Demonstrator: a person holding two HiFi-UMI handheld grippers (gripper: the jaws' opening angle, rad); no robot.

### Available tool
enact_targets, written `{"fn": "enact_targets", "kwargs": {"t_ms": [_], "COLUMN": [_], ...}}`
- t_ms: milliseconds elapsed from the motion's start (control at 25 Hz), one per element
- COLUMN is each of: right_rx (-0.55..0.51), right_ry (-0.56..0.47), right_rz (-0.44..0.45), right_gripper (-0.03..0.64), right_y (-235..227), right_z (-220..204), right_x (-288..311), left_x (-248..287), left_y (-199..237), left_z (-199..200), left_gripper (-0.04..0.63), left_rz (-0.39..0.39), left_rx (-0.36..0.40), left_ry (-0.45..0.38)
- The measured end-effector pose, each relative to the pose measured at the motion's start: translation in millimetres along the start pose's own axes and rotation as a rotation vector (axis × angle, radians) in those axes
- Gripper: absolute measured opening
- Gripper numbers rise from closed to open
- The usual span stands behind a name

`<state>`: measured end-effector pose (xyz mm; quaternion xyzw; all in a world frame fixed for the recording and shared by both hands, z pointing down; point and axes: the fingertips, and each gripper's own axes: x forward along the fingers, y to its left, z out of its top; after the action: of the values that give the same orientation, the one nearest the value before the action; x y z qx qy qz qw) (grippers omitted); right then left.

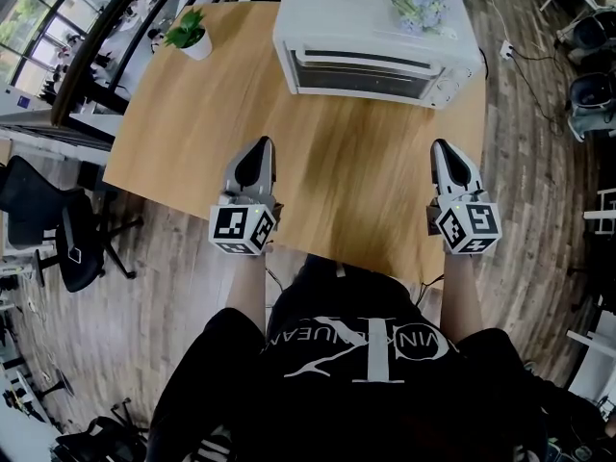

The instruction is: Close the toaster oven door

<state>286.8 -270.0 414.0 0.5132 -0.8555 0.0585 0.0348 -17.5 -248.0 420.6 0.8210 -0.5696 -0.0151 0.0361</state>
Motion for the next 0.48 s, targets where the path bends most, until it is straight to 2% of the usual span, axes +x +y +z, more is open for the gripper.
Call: {"fn": "enact_targets", "kwargs": {"t_ms": [480], "right_rx": [0.006], "right_ry": [-0.015], "right_rz": [-0.005], "right_gripper": [0.023], "right_y": [-3.2], "right_z": [3.6], "right_x": [-0.3], "left_x": [2.8], "left_y": [-1.5], "left_z": [5.3], "left_gripper": [-0.006], "left_rz": [-0.002], "left_rx": [0.018], "left_ry": [-0.009]}}
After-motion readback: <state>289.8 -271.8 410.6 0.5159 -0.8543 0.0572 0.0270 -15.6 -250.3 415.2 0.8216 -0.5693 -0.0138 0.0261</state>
